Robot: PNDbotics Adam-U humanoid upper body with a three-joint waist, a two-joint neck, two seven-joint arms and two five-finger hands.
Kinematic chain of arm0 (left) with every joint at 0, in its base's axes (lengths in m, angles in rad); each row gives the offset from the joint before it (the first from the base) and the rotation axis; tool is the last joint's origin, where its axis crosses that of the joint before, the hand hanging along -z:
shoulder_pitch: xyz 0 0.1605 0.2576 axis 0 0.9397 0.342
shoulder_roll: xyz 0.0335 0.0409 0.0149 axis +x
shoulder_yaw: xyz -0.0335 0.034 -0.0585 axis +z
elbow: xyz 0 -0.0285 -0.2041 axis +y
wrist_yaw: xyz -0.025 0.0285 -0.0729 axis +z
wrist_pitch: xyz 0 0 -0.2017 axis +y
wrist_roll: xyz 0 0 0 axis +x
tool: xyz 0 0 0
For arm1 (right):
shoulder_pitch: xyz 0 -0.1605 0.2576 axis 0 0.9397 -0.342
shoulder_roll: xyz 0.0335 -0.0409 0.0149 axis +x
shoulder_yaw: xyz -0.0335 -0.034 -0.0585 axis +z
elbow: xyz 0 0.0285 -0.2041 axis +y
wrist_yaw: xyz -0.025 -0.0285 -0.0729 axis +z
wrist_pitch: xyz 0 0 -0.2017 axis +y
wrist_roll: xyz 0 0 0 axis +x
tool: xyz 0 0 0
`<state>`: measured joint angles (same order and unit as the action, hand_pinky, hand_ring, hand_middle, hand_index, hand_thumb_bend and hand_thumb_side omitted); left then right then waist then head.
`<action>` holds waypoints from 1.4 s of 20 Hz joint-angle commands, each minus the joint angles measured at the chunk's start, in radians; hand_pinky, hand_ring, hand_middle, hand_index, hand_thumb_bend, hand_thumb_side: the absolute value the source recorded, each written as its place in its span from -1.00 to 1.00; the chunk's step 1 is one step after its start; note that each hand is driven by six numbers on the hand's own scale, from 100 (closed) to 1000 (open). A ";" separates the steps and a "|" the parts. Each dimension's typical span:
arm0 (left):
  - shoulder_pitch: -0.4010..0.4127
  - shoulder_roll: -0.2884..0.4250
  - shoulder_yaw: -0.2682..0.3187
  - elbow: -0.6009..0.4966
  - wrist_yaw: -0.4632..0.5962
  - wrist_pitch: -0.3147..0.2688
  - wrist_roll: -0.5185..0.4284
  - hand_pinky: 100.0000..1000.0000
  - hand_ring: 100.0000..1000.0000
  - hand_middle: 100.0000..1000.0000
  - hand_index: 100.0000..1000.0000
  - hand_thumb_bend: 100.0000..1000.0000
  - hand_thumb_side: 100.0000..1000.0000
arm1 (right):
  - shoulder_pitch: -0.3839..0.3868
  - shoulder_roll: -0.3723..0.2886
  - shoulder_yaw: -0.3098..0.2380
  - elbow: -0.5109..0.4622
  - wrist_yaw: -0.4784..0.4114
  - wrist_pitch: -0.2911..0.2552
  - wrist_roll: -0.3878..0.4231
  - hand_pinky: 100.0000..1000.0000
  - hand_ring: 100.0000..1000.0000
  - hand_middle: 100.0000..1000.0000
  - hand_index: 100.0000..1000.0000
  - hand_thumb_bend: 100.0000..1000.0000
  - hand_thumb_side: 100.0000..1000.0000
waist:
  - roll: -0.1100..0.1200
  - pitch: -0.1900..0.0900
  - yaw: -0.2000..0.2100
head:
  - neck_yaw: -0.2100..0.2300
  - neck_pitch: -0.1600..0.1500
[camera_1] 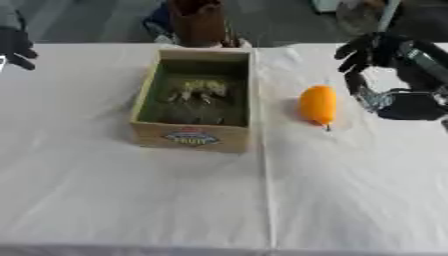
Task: Pick up objects on the table and place them in the box.
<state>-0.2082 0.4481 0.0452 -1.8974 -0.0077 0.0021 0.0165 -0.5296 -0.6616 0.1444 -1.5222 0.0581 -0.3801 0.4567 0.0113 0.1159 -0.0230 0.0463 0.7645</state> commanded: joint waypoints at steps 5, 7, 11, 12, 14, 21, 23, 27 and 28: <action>0.019 -0.046 0.014 -0.019 0.040 0.016 0.026 0.00 0.09 0.02 0.29 -0.62 0.33 | -0.117 -0.001 0.027 0.244 0.213 -0.127 0.025 0.24 0.44 0.52 0.69 -0.49 -0.33 | 0.003 -0.011 0.020 | -0.015 0.003; 0.022 -0.063 0.014 -0.018 0.044 0.018 0.026 0.00 0.09 0.02 0.29 -0.62 0.34 | -0.148 0.019 0.029 0.311 0.275 -0.154 0.022 0.27 0.48 0.56 0.73 -0.32 -0.28 | 0.004 -0.009 0.026 | -0.018 0.004; 0.025 -0.083 0.012 -0.024 0.051 0.018 0.021 0.00 0.09 0.01 0.29 -0.62 0.34 | -0.200 0.062 0.014 0.436 0.404 -0.188 -0.015 0.28 0.50 0.57 0.75 -0.18 -0.25 | 0.006 -0.005 0.039 | -0.030 0.000; 0.026 -0.086 0.013 -0.026 0.052 0.019 0.021 0.00 0.09 0.01 0.29 -0.63 0.34 | -0.211 0.072 0.009 0.464 0.435 -0.194 -0.032 0.29 0.50 0.57 0.75 -0.18 -0.24 | 0.007 -0.004 0.041 | -0.032 0.000; 0.028 -0.091 0.012 -0.027 0.054 0.020 0.020 0.00 0.09 0.01 0.29 -0.63 0.34 | -0.233 0.093 -0.005 0.521 0.498 -0.194 -0.071 0.29 0.50 0.56 0.75 -0.19 -0.25 | 0.008 -0.003 0.048 | -0.037 0.004; 0.032 -0.107 0.011 -0.032 0.057 0.022 0.018 0.00 0.09 0.01 0.29 -0.65 0.34 | -0.281 0.145 -0.043 0.674 0.731 -0.151 -0.230 0.29 0.50 0.52 0.71 -0.21 -0.30 | 0.013 -0.004 0.067 | -0.052 0.005; 0.033 -0.107 0.011 -0.034 0.058 0.022 0.017 0.00 0.09 0.01 0.29 -0.66 0.34 | -0.289 0.155 -0.052 0.707 0.792 -0.137 -0.272 0.29 0.48 0.46 0.66 -0.23 -0.47 | 0.014 -0.005 0.071 | -0.055 0.006; 0.035 -0.109 0.012 -0.036 0.055 0.022 0.014 0.00 0.09 0.01 0.29 -0.66 0.34 | -0.291 0.161 -0.059 0.743 0.906 -0.126 -0.350 0.27 0.42 0.22 0.43 -0.34 -0.65 | 0.013 -0.007 0.076 | -0.056 0.006; 0.036 -0.110 0.012 -0.036 0.055 0.023 0.014 0.00 0.09 0.01 0.29 -0.66 0.34 | -0.289 0.161 -0.061 0.748 0.926 -0.125 -0.366 0.27 0.40 0.18 0.39 -0.36 -0.65 | 0.013 -0.008 0.077 | -0.056 0.006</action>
<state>-0.1672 0.3302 0.0472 -1.9127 0.0449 0.0247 0.0327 -0.7975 -0.4819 0.0939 -0.7774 0.9480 -0.5082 0.1141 0.0241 0.1229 0.0525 -0.0074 0.7650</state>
